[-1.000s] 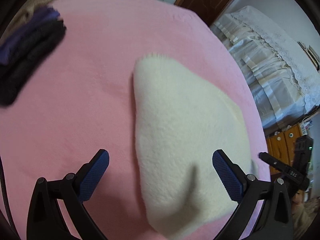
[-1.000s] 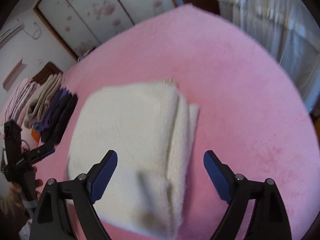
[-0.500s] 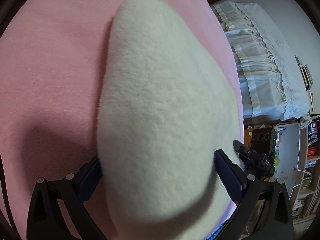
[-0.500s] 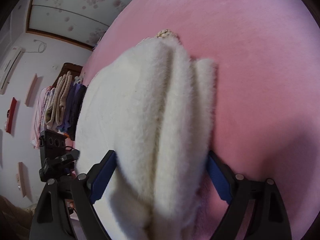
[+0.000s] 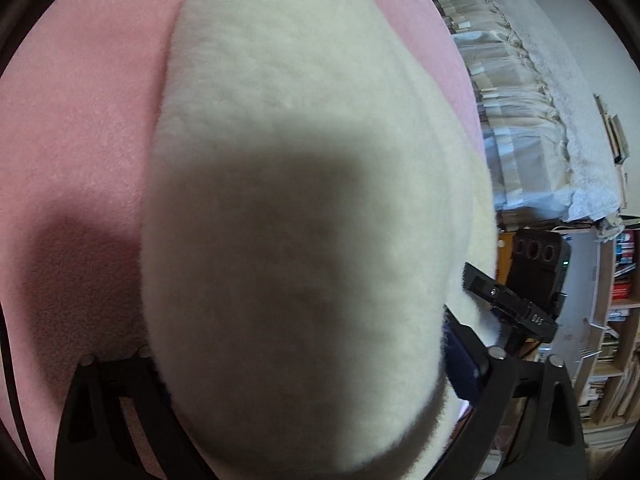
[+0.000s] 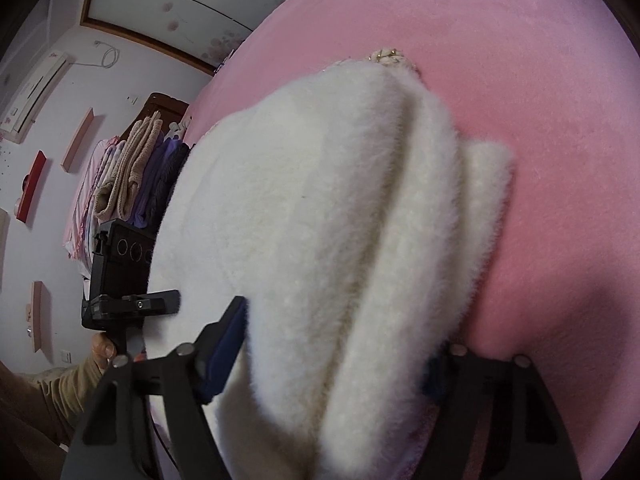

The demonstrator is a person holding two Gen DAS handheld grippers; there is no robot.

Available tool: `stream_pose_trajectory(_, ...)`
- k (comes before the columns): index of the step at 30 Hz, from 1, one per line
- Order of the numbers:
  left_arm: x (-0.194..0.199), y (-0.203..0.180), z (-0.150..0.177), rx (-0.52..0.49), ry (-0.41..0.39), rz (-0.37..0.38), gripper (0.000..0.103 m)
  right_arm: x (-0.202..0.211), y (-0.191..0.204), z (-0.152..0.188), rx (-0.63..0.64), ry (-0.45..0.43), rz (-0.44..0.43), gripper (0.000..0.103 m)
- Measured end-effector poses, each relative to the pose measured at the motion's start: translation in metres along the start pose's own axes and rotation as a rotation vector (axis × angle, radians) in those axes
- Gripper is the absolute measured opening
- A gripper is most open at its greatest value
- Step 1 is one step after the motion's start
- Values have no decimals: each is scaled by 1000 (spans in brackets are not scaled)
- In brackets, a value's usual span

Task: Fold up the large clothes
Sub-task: 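Grasp the folded cardigan bundle with both tools and lift it, then carry the lifted cardigan bundle with both tools toward the clothes stack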

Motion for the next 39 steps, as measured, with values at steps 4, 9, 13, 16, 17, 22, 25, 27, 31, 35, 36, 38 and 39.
stream_pose_trajectory(4,16,-9,4,-36,-40,-63,74,9,11,0,4,-22,22,43)
stream_pose_trajectory(9,49,-27,22,-74,-85,-94,69,30,39,7,42,-53,104,39)
stream_pose_trajectory(13,92,-33,57,-80,-94,-83,69,52,76,31,58,-65,125,38)
stream_pose_trajectory(16,129,-34,88,-89,-92,-89,69,67,111,60,57,-62,127,38)
stream_pose_trajectory(17,140,-32,96,-88,-90,-90,69,70,122,68,62,-55,130,38)
stream_pose_trajectory(22,213,-20,144,-51,-108,-102,69,75,189,103,64,0,100,38)
stream_pose_trajectory(25,267,-10,158,-17,-146,-109,70,67,239,107,106,40,82,38)
stream_pose_trajectory(27,310,3,163,-6,-184,-110,70,60,273,103,151,51,65,38)
stream_pose_trajectory(31,405,32,147,-5,-274,-127,70,39,348,77,244,37,10,38)
stream_pose_trajectory(35,494,55,101,-50,-356,-158,70,12,421,29,305,-12,-58,38)
stream_pose_trajectory(36,515,63,84,-65,-371,-166,70,5,438,16,310,-26,-75,38)
stream_pose_trajectory(38,555,75,48,-97,-397,-179,70,-12,471,-15,317,-58,-104,38)
stream_pose_trajectory(39,576,85,27,-114,-409,-184,70,-21,485,-31,314,-73,-115,38)
Point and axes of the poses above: each gripper's, at about its wrist camera, not at the fingertips, and x roughly against the way its jaws point, y to its left, z to its underside, the point moved 10 cm from there along -x, roughly the way its jaws point, and after that the axes turned 1 degree about x, right-handed, at the moved point
